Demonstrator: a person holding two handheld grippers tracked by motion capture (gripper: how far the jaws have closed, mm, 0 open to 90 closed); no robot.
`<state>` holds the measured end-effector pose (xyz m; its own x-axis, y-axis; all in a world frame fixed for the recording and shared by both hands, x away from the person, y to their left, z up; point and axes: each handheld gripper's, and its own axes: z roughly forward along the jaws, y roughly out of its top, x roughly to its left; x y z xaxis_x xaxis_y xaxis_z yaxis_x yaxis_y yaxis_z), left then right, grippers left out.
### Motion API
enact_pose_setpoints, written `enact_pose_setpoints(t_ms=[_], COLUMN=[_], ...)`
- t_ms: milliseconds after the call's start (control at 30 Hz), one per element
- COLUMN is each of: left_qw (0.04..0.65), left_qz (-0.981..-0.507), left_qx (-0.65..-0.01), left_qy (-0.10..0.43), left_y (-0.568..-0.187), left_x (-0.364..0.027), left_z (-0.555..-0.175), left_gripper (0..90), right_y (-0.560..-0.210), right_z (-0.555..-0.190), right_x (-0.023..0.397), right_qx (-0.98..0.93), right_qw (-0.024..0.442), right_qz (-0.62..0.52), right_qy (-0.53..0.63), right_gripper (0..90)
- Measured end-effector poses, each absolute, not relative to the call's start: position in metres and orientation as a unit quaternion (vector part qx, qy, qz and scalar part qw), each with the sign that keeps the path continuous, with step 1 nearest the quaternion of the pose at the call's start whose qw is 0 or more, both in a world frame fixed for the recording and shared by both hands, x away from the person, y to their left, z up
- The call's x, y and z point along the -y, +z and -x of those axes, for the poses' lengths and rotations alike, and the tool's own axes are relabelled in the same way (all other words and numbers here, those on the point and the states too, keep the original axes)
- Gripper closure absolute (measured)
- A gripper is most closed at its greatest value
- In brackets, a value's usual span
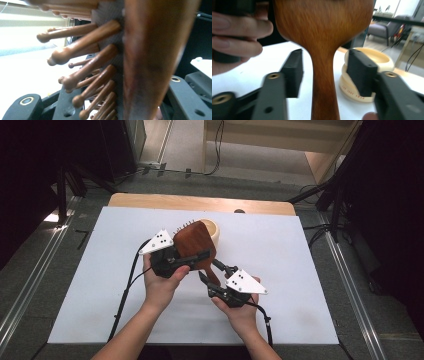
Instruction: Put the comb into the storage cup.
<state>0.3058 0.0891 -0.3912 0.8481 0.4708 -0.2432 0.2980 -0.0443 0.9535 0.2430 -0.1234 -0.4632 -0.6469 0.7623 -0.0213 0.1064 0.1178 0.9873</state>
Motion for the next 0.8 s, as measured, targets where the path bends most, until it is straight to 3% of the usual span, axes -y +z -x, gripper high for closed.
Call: enact_pose_setpoints(t_ms=[67, 167, 200, 267, 800], left_qw=[0.637, 0.637, 0.637, 0.637, 0.635], left_qz=[-0.719, -0.718, -0.718, -0.717, -0.717], left_qx=[-0.268, -0.270, -0.270, -0.271, -0.273], left_qy=[0.074, 0.078, 0.078, 0.081, 0.092], left_y=[-0.390, -0.388, -0.388, -0.387, -0.384], left_x=[-0.090, -0.095, -0.095, -0.097, -0.108], left_z=[-0.306, -0.308, -0.308, -0.308, -0.311], left_gripper=[55.9, 55.9, 55.9, 55.9, 55.9], right_y=[-0.464, -0.465, -0.465, -0.465, -0.480], right_z=[-0.243, -0.244, -0.244, -0.245, -0.246], right_x=[0.124, 0.127, 0.127, 0.133, 0.180], right_qx=[-0.696, -0.711, -0.711, -0.708, -0.683], right_qw=[0.271, 0.238, 0.238, 0.229, 0.269], right_qz=[-0.314, -0.323, -0.323, -0.324, -0.356], right_qy=[0.586, 0.578, 0.578, 0.584, 0.579], right_gripper=[34.6, 12.9, 12.9, 0.0, 0.0])
